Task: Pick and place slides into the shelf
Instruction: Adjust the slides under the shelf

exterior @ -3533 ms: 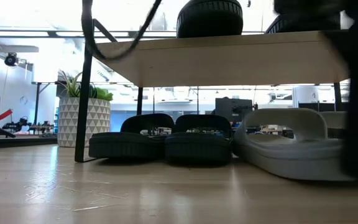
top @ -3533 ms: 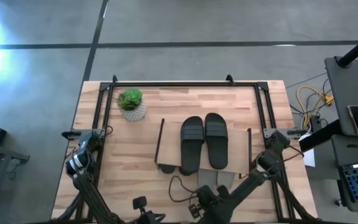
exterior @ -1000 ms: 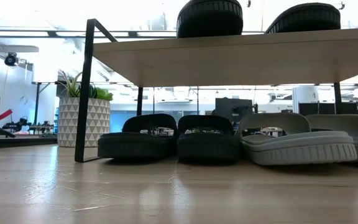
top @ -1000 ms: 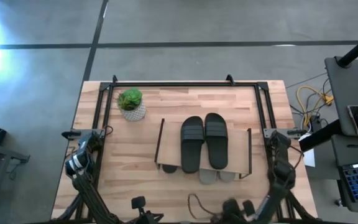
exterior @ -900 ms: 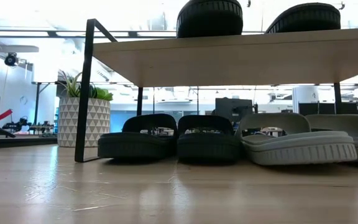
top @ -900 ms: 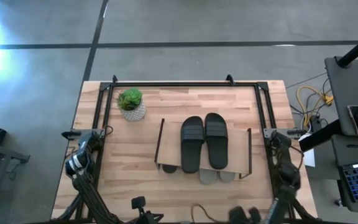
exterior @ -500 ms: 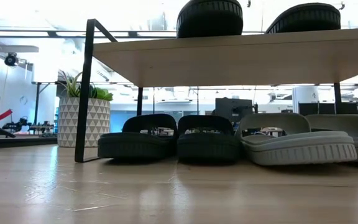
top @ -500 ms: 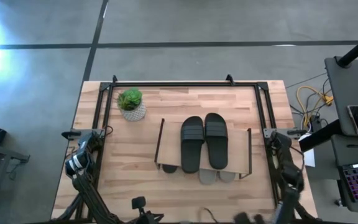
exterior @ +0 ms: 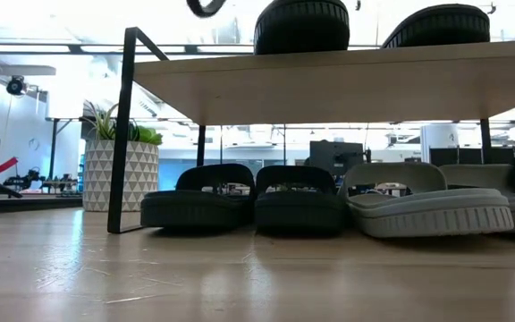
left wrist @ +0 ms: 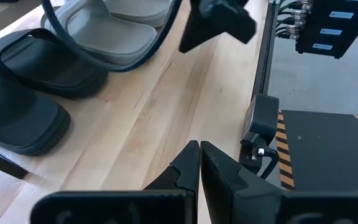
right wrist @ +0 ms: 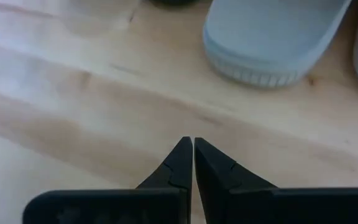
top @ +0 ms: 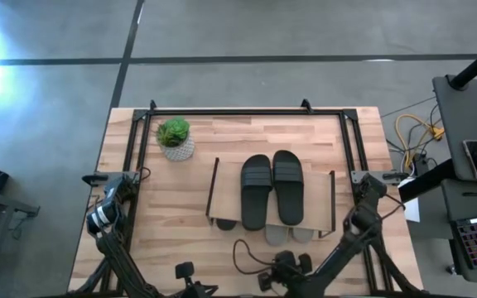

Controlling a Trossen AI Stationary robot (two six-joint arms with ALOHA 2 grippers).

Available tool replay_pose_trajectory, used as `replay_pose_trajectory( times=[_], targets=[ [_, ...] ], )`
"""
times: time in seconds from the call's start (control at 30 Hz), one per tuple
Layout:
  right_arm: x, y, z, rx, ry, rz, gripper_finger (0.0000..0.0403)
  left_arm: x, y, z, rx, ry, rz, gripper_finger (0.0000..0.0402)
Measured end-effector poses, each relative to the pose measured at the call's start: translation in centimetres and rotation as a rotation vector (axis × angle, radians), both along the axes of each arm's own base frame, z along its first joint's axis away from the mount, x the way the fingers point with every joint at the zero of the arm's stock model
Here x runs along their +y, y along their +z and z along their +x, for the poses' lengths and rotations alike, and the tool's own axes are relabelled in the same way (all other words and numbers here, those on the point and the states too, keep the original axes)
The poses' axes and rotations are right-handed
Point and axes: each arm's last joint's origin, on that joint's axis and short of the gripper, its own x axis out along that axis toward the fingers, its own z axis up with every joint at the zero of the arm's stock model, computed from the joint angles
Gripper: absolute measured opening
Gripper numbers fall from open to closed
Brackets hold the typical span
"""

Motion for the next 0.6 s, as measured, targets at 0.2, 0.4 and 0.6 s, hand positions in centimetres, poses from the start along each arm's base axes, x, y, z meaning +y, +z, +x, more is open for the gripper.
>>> replay_pose_trajectory(
  times=[0.2, 0.4, 0.6],
  targets=[
    [-1.8, -1.2, 0.8, 0.025, -0.023, -0.060, 0.0011, 0.1, -0.2, 0.0, 0.004, -0.001, 0.007, 0.0000],
    [-3.2, -2.5, 0.8, 0.056, -0.041, -0.126, 0.0011, 0.2, -0.5, -0.1, 0.012, -0.001, 0.016, 0.0000],
    [-4.6, -3.8, 0.6, 0.094, -0.068, -0.172, 0.0011, 0.1, -0.6, -0.1, 0.025, -0.007, 0.008, 0.0000]
  ],
)
